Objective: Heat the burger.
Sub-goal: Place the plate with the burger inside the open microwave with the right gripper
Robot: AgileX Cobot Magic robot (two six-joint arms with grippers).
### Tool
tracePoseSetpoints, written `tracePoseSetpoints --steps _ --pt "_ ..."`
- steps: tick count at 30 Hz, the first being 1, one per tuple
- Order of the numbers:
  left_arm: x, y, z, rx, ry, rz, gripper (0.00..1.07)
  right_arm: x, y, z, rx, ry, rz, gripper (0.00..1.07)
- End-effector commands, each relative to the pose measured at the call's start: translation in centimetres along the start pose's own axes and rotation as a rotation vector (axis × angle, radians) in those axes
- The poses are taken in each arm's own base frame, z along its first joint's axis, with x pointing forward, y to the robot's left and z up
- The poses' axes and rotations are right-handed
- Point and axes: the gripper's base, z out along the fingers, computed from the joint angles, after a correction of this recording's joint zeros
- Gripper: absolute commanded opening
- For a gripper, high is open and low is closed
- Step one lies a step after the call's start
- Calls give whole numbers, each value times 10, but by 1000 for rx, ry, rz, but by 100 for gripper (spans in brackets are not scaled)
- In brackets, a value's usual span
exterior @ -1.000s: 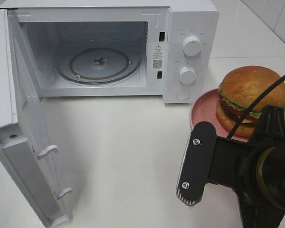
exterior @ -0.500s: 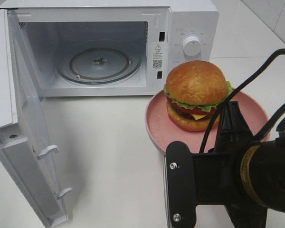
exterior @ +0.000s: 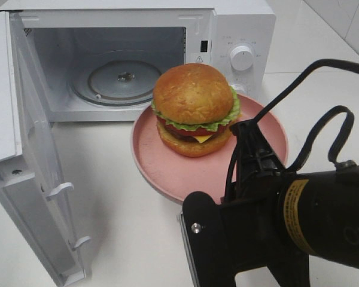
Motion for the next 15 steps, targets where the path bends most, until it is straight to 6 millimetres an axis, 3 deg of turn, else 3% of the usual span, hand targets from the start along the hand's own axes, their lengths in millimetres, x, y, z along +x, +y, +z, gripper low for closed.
tracePoseSetpoints --steps 1,10,15 --pt "1 0 -2 2 -29 -2 98 -3 -5 -2 52 -47 -112 0" --pt "1 0 -2 2 -29 -2 98 -6 -5 -2 54 -79 -247 0" --pt "1 0 -2 2 -29 -2 98 2 -11 5 22 -105 -210 0"
